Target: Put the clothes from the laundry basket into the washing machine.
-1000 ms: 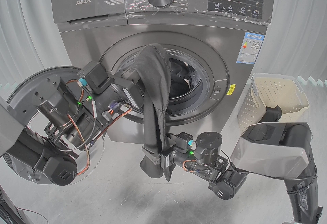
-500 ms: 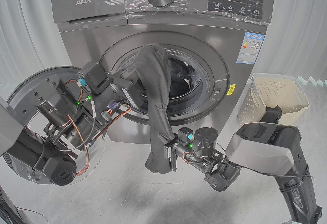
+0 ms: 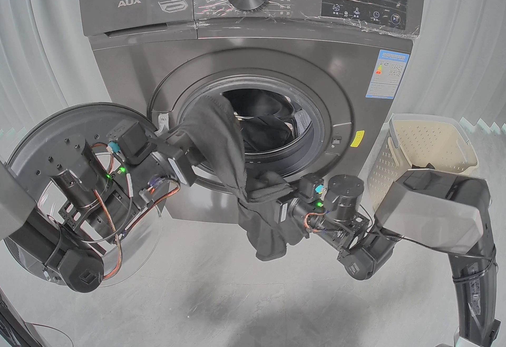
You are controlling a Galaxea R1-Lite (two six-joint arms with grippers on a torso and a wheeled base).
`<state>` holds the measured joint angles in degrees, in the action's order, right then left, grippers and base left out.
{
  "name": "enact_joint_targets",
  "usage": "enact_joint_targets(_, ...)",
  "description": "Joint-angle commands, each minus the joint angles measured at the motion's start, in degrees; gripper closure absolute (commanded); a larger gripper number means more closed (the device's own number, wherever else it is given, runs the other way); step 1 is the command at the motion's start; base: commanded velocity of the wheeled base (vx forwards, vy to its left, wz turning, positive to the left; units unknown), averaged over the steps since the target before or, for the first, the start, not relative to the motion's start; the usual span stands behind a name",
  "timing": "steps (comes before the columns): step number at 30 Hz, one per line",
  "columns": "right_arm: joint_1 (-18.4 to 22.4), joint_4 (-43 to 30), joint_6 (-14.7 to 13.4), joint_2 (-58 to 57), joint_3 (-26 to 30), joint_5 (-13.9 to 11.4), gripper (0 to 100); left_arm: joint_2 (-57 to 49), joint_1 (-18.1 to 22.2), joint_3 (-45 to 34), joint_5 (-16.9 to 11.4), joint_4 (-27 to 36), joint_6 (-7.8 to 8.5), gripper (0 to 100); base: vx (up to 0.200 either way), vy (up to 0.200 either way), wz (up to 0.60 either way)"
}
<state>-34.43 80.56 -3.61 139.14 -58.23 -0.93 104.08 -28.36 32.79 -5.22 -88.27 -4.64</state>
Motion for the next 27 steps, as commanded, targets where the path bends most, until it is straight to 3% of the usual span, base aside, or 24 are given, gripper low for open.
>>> enact_joint_targets(1, 1.3, 0.0, 0.2, -8.2, 2.7, -0.6, 100, 0.1, 2.9, -5.5, -1.1, -0.1, -0.01, 100, 0.000, 0.000, 0.00)
enact_joint_targets(17, -0.2, 0.0, 0.0, -12.1, 2.7, -0.2, 100, 5.3, 0.8, -15.3, -1.9, -0.2, 1.74, 100, 0.000, 0.000, 0.00)
enact_joint_targets(18, -0.2, 0.0, 0.0, -12.1, 2.7, -0.2, 100, 5.2, 0.8, -15.3, -1.9, -0.2, 1.74, 0, 0.000, 0.000, 0.00)
enact_joint_targets(22, 0.1, -0.2, 0.1, -12.6, 2.2, -0.2, 100, 4.6, 0.8, -16.1, -1.8, -0.2, 1.57, 0, 0.000, 0.000, 0.00)
enact_joint_targets(27, 1.6, -0.8, 0.1, -13.7, 1.2, -0.2, 100, 2.7, 0.0, -22.5, -1.9, -0.2, 1.74, 0, 0.000, 0.000, 0.00)
